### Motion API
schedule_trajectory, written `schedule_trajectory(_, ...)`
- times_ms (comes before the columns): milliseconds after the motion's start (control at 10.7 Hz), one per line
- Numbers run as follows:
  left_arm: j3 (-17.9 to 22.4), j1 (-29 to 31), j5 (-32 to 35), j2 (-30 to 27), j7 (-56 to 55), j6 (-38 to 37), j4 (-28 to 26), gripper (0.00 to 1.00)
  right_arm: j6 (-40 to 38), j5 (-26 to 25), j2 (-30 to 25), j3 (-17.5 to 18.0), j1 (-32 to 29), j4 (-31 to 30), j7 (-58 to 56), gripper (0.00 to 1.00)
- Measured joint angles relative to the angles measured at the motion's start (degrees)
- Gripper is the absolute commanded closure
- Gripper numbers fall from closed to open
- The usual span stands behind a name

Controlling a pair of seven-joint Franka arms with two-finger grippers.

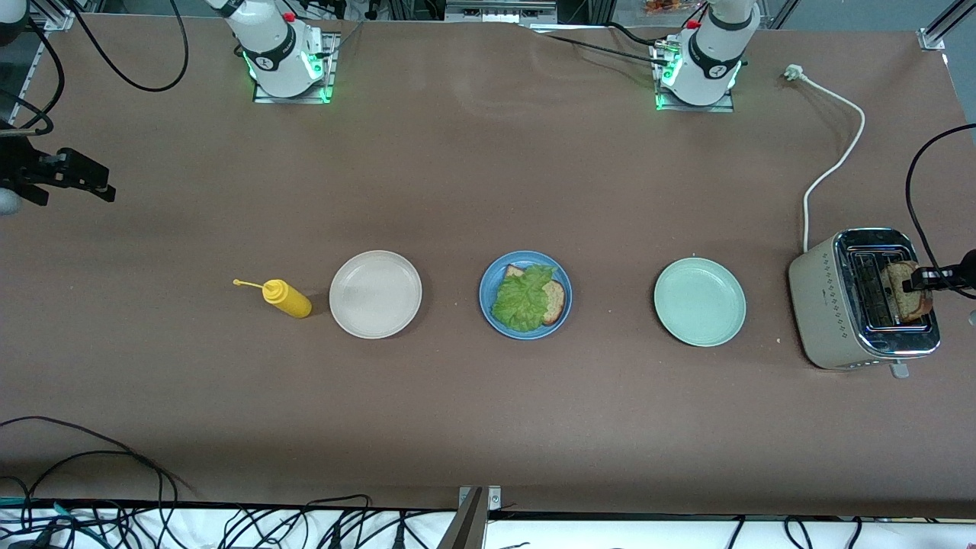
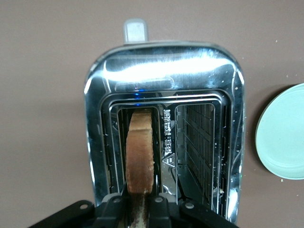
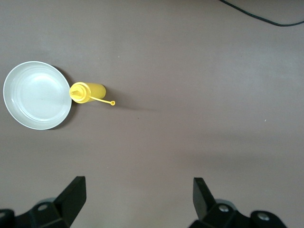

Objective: Make sandwich in blue plate with both arms
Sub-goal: 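Grasp the toast slice with the left gripper and lift it out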

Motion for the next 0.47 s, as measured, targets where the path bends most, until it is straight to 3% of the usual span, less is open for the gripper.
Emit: schedule_trajectory(466,-1.2,-1.0,1.4,-2.0,0.1,-15.4,11.1,1.00,0.0,0.0,0.0,0.2,0.1,0.1,0.0,0.00)
